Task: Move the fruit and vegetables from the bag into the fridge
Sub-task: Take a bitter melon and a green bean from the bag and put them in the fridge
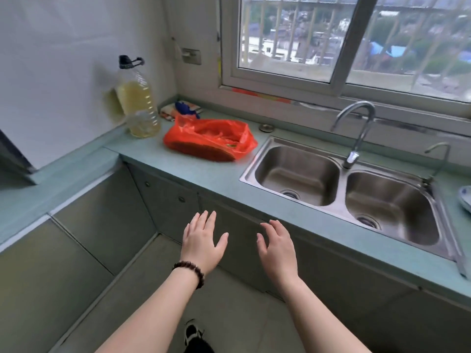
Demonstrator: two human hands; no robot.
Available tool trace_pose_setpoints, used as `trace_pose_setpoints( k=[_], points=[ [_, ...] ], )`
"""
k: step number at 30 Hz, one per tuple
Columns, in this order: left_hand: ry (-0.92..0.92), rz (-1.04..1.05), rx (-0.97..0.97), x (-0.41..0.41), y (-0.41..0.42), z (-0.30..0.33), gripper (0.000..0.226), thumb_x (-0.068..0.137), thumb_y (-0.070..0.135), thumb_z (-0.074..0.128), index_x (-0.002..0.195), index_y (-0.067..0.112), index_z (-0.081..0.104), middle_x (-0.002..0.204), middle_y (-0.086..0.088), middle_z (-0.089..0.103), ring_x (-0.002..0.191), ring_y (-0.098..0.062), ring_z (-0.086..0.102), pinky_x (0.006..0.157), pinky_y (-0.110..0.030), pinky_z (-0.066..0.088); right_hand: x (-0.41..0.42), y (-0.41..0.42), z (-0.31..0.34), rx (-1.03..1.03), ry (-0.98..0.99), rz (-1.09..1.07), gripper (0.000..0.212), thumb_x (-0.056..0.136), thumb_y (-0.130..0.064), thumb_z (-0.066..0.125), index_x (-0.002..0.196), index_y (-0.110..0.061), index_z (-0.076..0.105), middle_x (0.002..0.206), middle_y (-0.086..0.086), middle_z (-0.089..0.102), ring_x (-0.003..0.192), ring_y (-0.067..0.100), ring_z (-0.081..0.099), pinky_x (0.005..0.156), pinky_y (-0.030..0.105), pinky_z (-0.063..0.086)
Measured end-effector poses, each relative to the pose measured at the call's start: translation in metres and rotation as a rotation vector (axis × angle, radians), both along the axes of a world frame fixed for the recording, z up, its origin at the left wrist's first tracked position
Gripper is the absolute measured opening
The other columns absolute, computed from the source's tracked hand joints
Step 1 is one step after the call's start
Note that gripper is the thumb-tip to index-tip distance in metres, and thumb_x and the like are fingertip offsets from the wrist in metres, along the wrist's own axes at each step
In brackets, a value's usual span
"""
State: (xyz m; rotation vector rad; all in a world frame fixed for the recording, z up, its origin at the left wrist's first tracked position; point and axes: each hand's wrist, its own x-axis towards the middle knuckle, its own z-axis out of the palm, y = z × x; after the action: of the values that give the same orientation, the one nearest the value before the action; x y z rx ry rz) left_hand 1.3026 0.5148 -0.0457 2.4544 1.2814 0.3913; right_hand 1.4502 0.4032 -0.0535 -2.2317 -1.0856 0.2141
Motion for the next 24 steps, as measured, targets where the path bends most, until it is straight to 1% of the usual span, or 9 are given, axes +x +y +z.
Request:
trace_pose_setpoints(
  k=[2,5,7,12,15,18,21,24],
  points=[
    [0.012,0.016,-0.011,0.002,0.034,-0.004,0.066,0.092,0.049,0.039,0.148,0.021,0.020,0.156,-0.001,0.019,0.145,-0.017,0.007,0.118,-0.036,0.007,0.003,0.038,-0.003,0.005,0.004,0.017,0.036,0.094,-0.029,0.050,0.127,-0.016,0.056,0.139,0.002,0.047,0.133,0.019,0.037,0.111,0.031,0.029],
    [0.027,0.025,-0.010,0.007,0.092,-0.008,0.067,0.092,0.050,0.039,0.149,0.021,0.019,0.156,0.000,0.019,0.145,-0.017,0.007,0.118,-0.037,0.009,0.009,0.098,-0.007,0.001,0.006,0.034,0.035,0.092,-0.027,0.051,0.124,-0.014,0.057,0.134,0.005,0.050,0.127,0.023,0.043,0.108,0.034,0.033],
    [0.044,0.018,-0.012,0.009,0.134,-0.009,0.067,0.092,0.051,0.039,0.149,0.022,0.019,0.157,0.000,0.018,0.145,-0.017,0.007,0.118,-0.038,0.010,0.015,0.143,-0.007,-0.013,0.007,0.044,0.035,0.093,-0.026,0.051,0.125,-0.013,0.057,0.136,0.007,0.049,0.129,0.023,0.042,0.108,0.035,0.033],
    [0.090,-0.026,-0.001,0.013,0.232,-0.006,0.068,0.092,0.053,0.036,0.149,0.022,0.016,0.157,-0.001,0.017,0.145,-0.018,0.006,0.118,-0.039,0.010,0.024,0.251,0.002,-0.015,-0.029,0.071,0.036,0.094,-0.026,0.050,0.127,-0.012,0.055,0.136,0.006,0.049,0.129,0.021,0.040,0.107,0.032,0.031],
    [0.109,-0.034,-0.005,0.019,0.276,-0.009,0.068,0.092,0.053,0.037,0.149,0.022,0.016,0.157,-0.003,0.016,0.145,-0.019,0.007,0.118,-0.039,0.010,0.024,0.296,-0.002,-0.027,-0.013,0.079,0.036,0.093,-0.026,0.050,0.127,-0.013,0.055,0.136,0.005,0.049,0.129,0.022,0.041,0.108,0.035,0.033],
    [0.128,-0.067,-0.016,0.030,0.309,-0.014,0.069,0.092,0.053,0.037,0.149,0.022,0.014,0.157,-0.003,0.015,0.145,-0.019,0.006,0.118,-0.038,0.009,0.030,0.329,-0.009,-0.028,-0.007,0.080,0.037,0.093,-0.026,0.051,0.127,-0.014,0.054,0.133,0.004,0.050,0.127,0.022,0.043,0.105,0.034,0.035],
    [0.137,-0.106,-0.020,0.048,0.342,-0.019,0.070,0.092,0.053,0.036,0.149,0.022,0.010,0.158,-0.002,0.011,0.145,-0.019,0.003,0.118,-0.038,0.006,0.045,0.359,-0.012,-0.034,-0.010,0.066,0.039,0.093,-0.028,0.052,0.130,-0.016,0.051,0.140,0.003,0.045,0.132,0.019,0.036,0.109,0.035,0.033],
    [0.135,-0.145,-0.009,0.070,0.375,-0.024,0.072,0.092,0.055,0.036,0.150,0.023,0.007,0.159,-0.002,0.007,0.146,-0.019,0.000,0.118,-0.039,0.007,0.065,0.388,-0.015,-0.008,-0.056,0.024,0.045,0.090,-0.027,0.056,0.133,-0.018,0.048,0.149,0.006,0.033,0.140,0.023,0.027,0.114,0.041,0.028]
  ],
)
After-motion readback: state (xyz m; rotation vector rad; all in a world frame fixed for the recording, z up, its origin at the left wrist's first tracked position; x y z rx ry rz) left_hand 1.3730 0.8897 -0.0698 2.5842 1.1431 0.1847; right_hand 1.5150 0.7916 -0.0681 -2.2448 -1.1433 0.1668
